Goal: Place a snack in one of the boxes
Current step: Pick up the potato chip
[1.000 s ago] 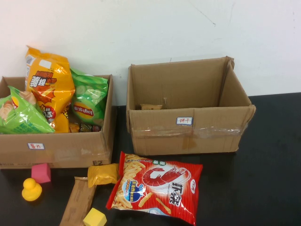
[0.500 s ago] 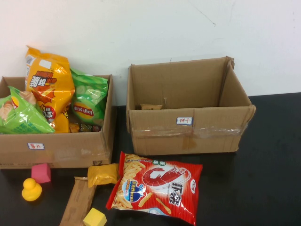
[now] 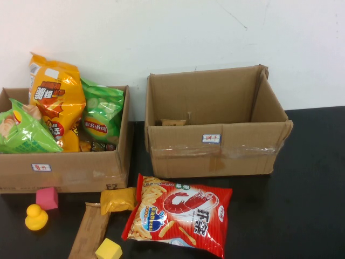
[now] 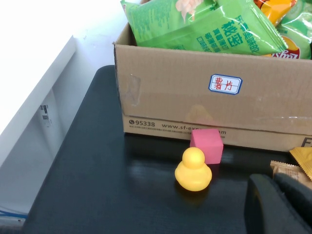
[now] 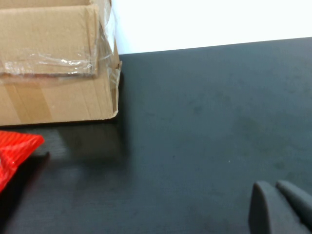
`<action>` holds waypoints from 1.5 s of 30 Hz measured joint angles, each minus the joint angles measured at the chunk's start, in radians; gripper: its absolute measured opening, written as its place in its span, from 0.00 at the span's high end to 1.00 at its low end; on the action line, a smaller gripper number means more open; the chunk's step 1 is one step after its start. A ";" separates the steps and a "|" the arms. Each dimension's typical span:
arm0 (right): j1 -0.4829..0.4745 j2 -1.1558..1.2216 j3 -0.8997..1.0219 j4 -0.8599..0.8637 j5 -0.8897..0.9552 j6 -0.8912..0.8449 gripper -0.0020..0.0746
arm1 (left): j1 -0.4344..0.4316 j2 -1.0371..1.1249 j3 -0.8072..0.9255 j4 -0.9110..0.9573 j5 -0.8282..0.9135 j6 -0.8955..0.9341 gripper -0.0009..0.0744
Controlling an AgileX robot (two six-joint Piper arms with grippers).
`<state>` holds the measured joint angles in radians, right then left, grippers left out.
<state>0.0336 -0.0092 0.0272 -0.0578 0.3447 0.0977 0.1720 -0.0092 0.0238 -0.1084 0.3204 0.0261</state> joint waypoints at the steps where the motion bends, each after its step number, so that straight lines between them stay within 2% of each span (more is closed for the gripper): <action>1: 0.000 0.000 0.000 0.000 0.000 0.000 0.98 | 0.000 0.000 0.000 0.000 0.000 0.000 0.99; 21: 0.000 0.000 -0.014 0.000 0.002 0.000 0.98 | 0.000 0.000 -0.002 0.000 0.002 0.000 0.99; 25: 0.000 0.000 -0.161 -0.029 0.097 0.000 0.98 | 0.000 0.000 -0.002 0.000 0.002 0.000 0.99; 31: 0.000 0.009 -0.596 -0.037 0.414 0.000 0.98 | 0.000 0.000 -0.002 0.000 0.004 0.000 0.99; 37: 0.000 0.073 -0.653 -0.099 0.410 -0.004 0.98 | 0.000 0.000 -0.002 0.000 0.004 0.000 0.99; 41: 0.000 0.115 -0.654 -0.103 0.414 -0.127 0.98 | 0.000 0.000 -0.002 0.000 0.004 0.000 0.99; 43: 0.000 0.156 -0.657 -0.076 0.418 -0.278 0.98 | 0.000 0.000 -0.002 0.000 0.004 0.000 0.99; 45: 0.000 0.211 -0.661 0.022 0.427 -0.443 0.98 | 0.000 0.000 -0.002 0.000 0.004 0.000 0.99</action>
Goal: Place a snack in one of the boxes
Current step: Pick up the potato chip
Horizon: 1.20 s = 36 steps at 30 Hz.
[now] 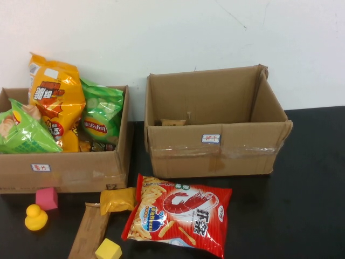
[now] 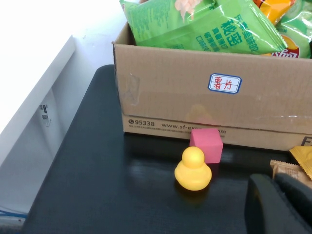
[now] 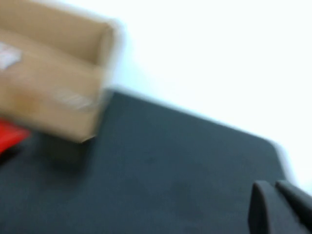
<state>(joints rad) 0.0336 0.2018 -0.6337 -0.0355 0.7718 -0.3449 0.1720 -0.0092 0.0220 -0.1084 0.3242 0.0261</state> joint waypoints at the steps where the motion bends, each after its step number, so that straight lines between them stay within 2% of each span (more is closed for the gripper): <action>1: 0.000 0.047 -0.003 0.067 0.008 -0.096 0.98 | 0.000 0.000 0.000 0.000 0.000 0.000 0.99; 4: 0.000 0.162 -0.018 0.220 0.010 -0.210 0.98 | 0.000 0.000 0.000 0.000 0.000 0.000 0.99; 9: 0.018 0.399 -0.054 0.244 0.017 -0.185 0.98 | 0.000 0.000 0.000 0.000 0.000 0.000 0.99; 13: 0.123 0.581 -0.104 0.224 0.059 -0.149 0.97 | 0.000 0.000 0.000 0.000 0.000 0.000 0.99; 15: 0.199 0.669 -0.132 0.218 0.074 -0.146 0.94 | 0.000 0.000 0.000 0.000 0.000 0.000 0.99; 18: 0.318 0.815 -0.174 0.194 0.071 -0.143 0.79 | 0.000 0.000 0.000 0.000 0.002 0.000 0.99; 23: 0.511 1.021 -0.261 0.100 0.009 -0.141 0.31 | 0.000 0.000 0.000 0.000 0.002 0.000 0.99; 25: 0.569 1.094 -0.299 0.063 -0.008 -0.141 0.18 | 0.000 0.000 0.000 0.000 0.002 0.000 0.99; 29: 0.671 1.250 -0.387 -0.013 -0.027 -0.136 0.09 | 0.000 0.000 0.000 0.000 0.002 0.000 0.99; 36: 0.784 1.473 -0.545 -0.199 -0.035 -0.030 0.07 | 0.000 0.000 0.000 0.000 0.002 0.000 0.99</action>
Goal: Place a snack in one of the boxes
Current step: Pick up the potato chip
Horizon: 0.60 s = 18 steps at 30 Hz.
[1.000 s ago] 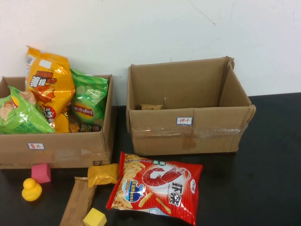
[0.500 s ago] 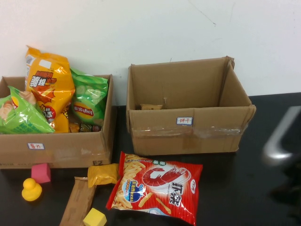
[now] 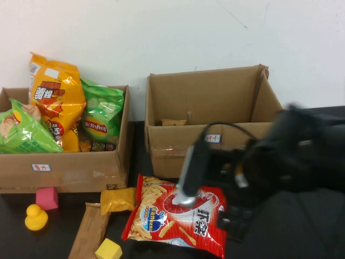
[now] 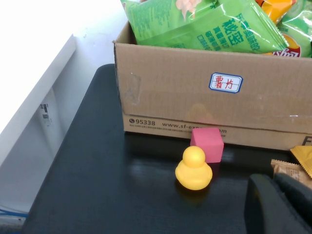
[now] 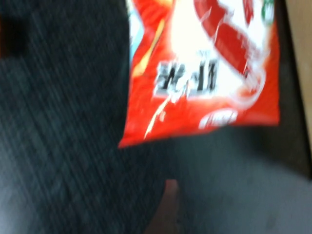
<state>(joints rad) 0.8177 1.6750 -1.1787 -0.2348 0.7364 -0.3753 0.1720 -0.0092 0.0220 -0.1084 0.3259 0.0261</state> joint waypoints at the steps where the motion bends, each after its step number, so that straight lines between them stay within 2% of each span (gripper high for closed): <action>1: 0.014 0.032 -0.024 -0.023 -0.004 0.020 0.07 | 0.000 0.000 0.000 0.000 0.000 0.000 0.99; 10: 0.096 0.316 -0.205 -0.072 -0.086 0.092 0.07 | 0.000 0.000 0.000 0.000 0.000 0.000 0.99; 18: 0.105 0.529 -0.373 -0.060 -0.127 0.092 0.07 | 0.000 0.000 0.000 0.000 0.000 0.000 0.99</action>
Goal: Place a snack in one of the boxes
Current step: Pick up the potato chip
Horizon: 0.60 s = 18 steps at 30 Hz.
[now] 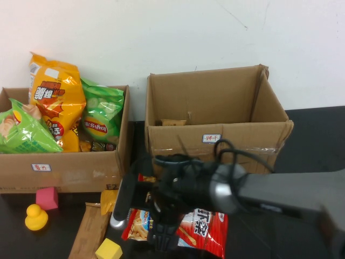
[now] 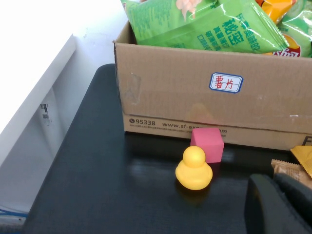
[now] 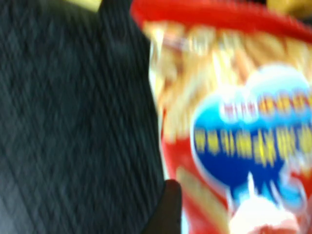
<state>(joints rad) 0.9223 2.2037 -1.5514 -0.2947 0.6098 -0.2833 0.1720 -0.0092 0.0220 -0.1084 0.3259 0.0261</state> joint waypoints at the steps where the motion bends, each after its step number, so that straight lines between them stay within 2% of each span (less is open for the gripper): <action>1: 0.000 0.022 -0.015 0.002 -0.006 0.000 0.07 | 0.000 0.000 0.000 0.000 0.000 0.000 0.99; 8: 0.000 0.113 -0.100 0.002 -0.015 0.000 0.08 | 0.000 0.000 0.000 0.000 0.000 0.000 0.99; 10: 0.002 0.123 -0.108 -0.004 -0.019 -0.002 0.16 | 0.000 0.000 0.000 0.000 0.000 0.000 0.99; 14: 0.002 0.122 -0.117 -0.024 -0.026 -0.008 0.55 | 0.000 0.000 0.000 0.000 0.000 0.000 0.99; 15: 0.002 0.116 -0.119 -0.029 -0.028 -0.008 0.59 | 0.000 0.000 0.000 0.000 0.000 0.000 0.99; 18: 0.002 0.095 -0.117 -0.031 -0.020 -0.006 0.59 | 0.000 0.000 0.000 0.000 0.000 0.000 0.99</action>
<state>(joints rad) 0.9245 2.2987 -1.6680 -0.3259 0.5902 -0.2890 0.1720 -0.0092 0.0220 -0.1084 0.3259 0.0261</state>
